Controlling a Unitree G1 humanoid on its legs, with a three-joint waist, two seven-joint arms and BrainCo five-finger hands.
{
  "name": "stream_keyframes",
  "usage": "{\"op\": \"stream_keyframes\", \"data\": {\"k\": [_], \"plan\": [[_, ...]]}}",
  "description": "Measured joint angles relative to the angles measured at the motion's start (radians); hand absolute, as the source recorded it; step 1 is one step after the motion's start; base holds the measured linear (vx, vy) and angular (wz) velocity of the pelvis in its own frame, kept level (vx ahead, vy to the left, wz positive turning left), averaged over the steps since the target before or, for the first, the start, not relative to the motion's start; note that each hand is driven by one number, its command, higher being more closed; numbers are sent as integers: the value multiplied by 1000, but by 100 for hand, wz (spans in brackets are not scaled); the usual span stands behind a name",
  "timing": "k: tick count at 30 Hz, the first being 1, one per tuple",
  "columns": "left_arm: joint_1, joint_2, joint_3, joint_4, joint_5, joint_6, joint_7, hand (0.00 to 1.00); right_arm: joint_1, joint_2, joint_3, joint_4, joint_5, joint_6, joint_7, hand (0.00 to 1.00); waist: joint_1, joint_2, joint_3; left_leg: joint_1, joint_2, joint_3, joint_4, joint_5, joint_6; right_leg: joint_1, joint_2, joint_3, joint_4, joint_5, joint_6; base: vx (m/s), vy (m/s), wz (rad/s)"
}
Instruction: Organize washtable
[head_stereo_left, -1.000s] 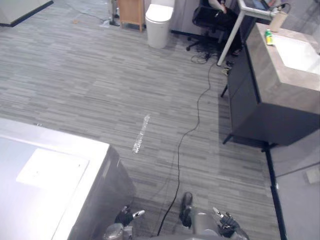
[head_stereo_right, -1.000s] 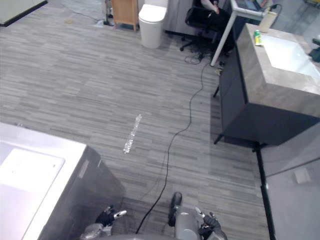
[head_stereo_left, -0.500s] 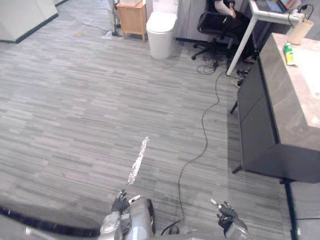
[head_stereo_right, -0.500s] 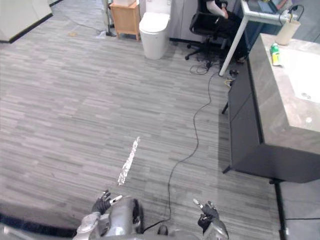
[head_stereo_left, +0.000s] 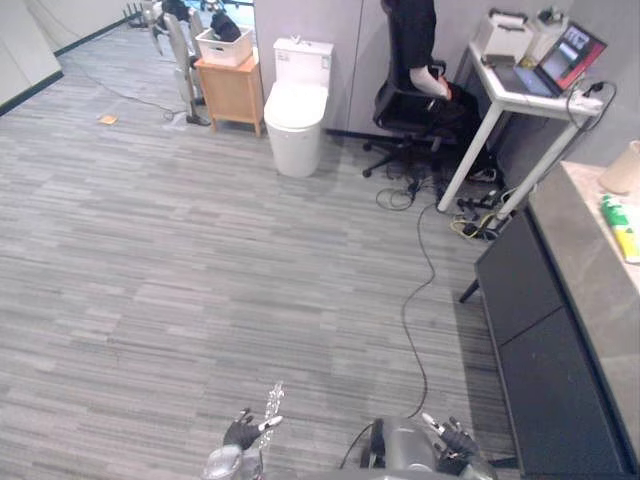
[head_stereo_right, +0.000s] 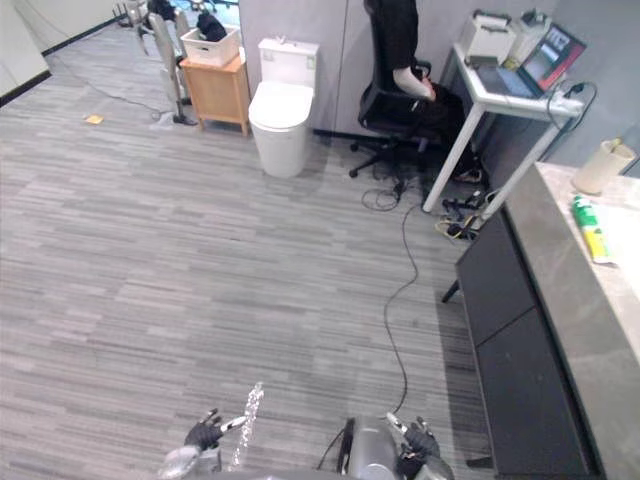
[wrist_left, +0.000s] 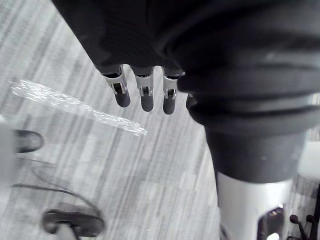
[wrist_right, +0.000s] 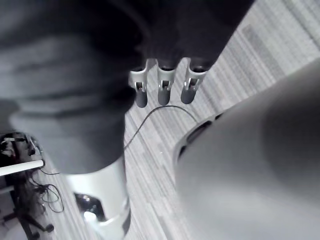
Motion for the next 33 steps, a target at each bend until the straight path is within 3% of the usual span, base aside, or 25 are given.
{"op": "stream_keyframes", "data": {"k": [1, 2, 4, 5, 6, 7, 8, 9, 11, 13, 14, 15, 16, 18, 20, 21, 22, 23, 24, 25, 27, 29, 30, 32, 33], "plan": [[-9, -4, 29, -1, 3, 0, 0, 0, 7, 20, -70, 0, 16, 5, 4, 0, -17, 6, -7, 43, 7, -15, -2, -31, -7, -1, 20, 7, -5, 5, -26, 532, -196, 53], [11, -34, 74, -2, 10, -5, 0, 0, 32, 6, -103, 13, 16, 14, -5, 0, -53, 22, -39, 79, 44, -42, 67, -53, -30, 32, 71, 61, 24, 39, -124, 759, -284, 90], [8, -76, 98, -7, 12, -9, 0, 0, 67, -31, -69, 25, 18, 32, -2, 0, -66, 74, -49, -45, 105, -63, 433, -17, -92, 102, 98, 21, 50, 48, -133, 780, -255, 59], [11, -106, 135, -9, 10, -8, -1, 0, 70, -43, -43, 17, 18, 33, -3, 0, -58, 97, -54, -146, 139, -77, 659, 100, -150, 134, 126, 28, 45, 14, -146, 733, -160, -56], [23, -141, 185, -8, -1, -6, 1, 0, 57, -67, -1, 6, 19, 34, -3, 0, -27, 117, -49, -260, 161, -103, 897, 363, -194, 186, 174, 75, 24, -12, -159, 727, -56, -131], [39, -135, 185, 0, -7, 1, -1, 0, 25, -65, 23, -5, 21, 32, -2, 0, -4, 121, -42, -357, 165, -127, 1084, 363, -201, 250, 222, 131, -8, -26, -177, 865, 5, -155], [48, -130, 184, -1, -11, 2, -1, 0, 7, -57, 38, -4, 22, 31, -2, 0, 4, 119, -39, -393, 164, -129, 1141, 341, -197, 297, 236, 162, -30, -27, -179, 834, 64, -154], [63, -105, 179, -19, -22, -2, 0, 0, -21, -43, 63, -4, 23, 28, -2, 0, 21, 86, -24, -453, 165, -112, 1177, 275, -161, 394, 240, 221, -81, -28, -181, 648, 72, -130], [89, -61, 171, -23, -24, -11, 1, 0, -56, -19, 117, -15, 29, 21, -4, 0, 29, 41, -31, -550, 186, -56, 1019, 173, -84, 500, 211, 337, -159, -28, -180, 567, 133, -166], [111, -57, 177, -44, -45, -13, 3, 0, -101, -16, 149, -26, 40, 10, -5, 0, 44, 44, -36, -588, 179, -126, 728, 123, -85, 509, 200, 470, -154, -41, -161, 540, 255, -197], [115, -54, 180, -40, -53, -18, 4, 0, -117, -19, 162, -26, 41, 3, -5, 0, 65, 51, -38, -572, 145, -247, 561, 125, -92, 487, 194, 551, -120, -72, -136, 474, 438, -270], [135, -56, 183, -19, -60, -21, 8, 0, -125, -22, 166, -28, 42, -13, -4, 0, 89, 71, -50, -534, 118, -409, 416, 149, -128, 453, 199, 654, -61, -144, -88, 526, 632, -341], [169, -67, 177, 9, -63, -19, 15, 0, -127, -31, 203, -39, 49, -14, -4, 0, 93, 113, -74, -509, 151, -421, 363, 130, -264, 427, 211, 733, -13, -229, -28, 398, 592, -282], [171, -30, 176, 30, -65, -13, 25, 0, -80, -24, 206, -28, 61, -7, 2, 0, 62, 70, -84, -482, 121, -315, 397, 94, -203, 411, 167, 775, 54, -223, -24, 289, 474, -148], [161, -16, 169, 30, -59, -13, 22, 0, -45, -4, 205, -30, 97, -8, 1, 0, 29, 43, -99, -450, 102, -225, 395, 69, -163, 384, 123, 778, 36, -172, -17, 227, 440, -124], [144, -12, 152, 30, -58, -12, 22, 0, -43, 8, 204, -42, 108, -8, 1, 0, 25, 45, -98, -442, 110, -155, 384, 65, -156, 356, 115, 797, 29, -132, -29, 160, 416, -154], [132, -11, 141, 30, -52, -12, 22, 0, -45, 16, 204, -50, 110, -8, 1, 0, 25, 37, -100, -431, 119, -105, 371, 66, -155, 330, 112, 788, 24, -101, -28, 83, 415, -226], [110, -10, 136, 27, -40, -14, 20, 0, -50, 34, 228, -66, 110, -9, 6, 0, 28, 45, -97, -388, 146, 20, 320, 78, -134, 279, 100, 664, 19, -20, -27, 39, 296, -203], [106, -6, 134, 26, -37, -15, 20, 0, -52, 43, 239, -73, 108, -10, 8, 0, 28, 43, -96, -368, 148, 62, 297, 86, -121, 258, 83, 573, 31, -7, -26, 14, 302, -237], [90, -3, 131, 20, -21, -20, 19, 0, -52, 44, 249, -81, 102, -10, 13, 0, 21, 40, -96, -325, 146, 155, 244, 94, -109, 224, 25, 345, 88, -20, -50, -4, 163, -155], [73, -1, 126, 21, -21, -33, 19, 0, -48, 36, 268, -90, 96, -14, 16, 0, 17, 47, -96, -276, 133, 284, 187, 102, -88, 222, -57, 24, 190, -90, -114, -24, 149, -185], [64, 2, 94, 23, -21, -35, 25, 0, -62, 11, 319, -58, 65, -11, 16, 0, 26, 58, -94, -229, 130, 432, 148, 103, -87, 266, -83, -207, 159, -146, -141, -35, 51, -236], [65, -5, 70, 32, -21, -31, 26, 0, -79, -14, 357, -43, 57, -11, 16, 0, 27, 52, -96, -224, 126, 487, 139, 103, -87, 277, -61, -250, 55, -148, -140, -56, -21, -207], [49, -35, 21, 41, -22, -28, 24, 0, -88, -59, 359, -7, 55, -12, 11, 0, 20, 96, -93, -210, 133, 519, 95, 136, -91, 297, 10, -182, -69, -72, -142, -44, -23, -127], [49, -47, 8, 40, -22, -30, 24, 0, -87, -75, 360, 12, 52, -9, 9, 0, 23, 98, -94, -206, 137, 522, 101, 147, -98, 308, 28, -160, -108, -54, -140, -10, -59, -108]]}}
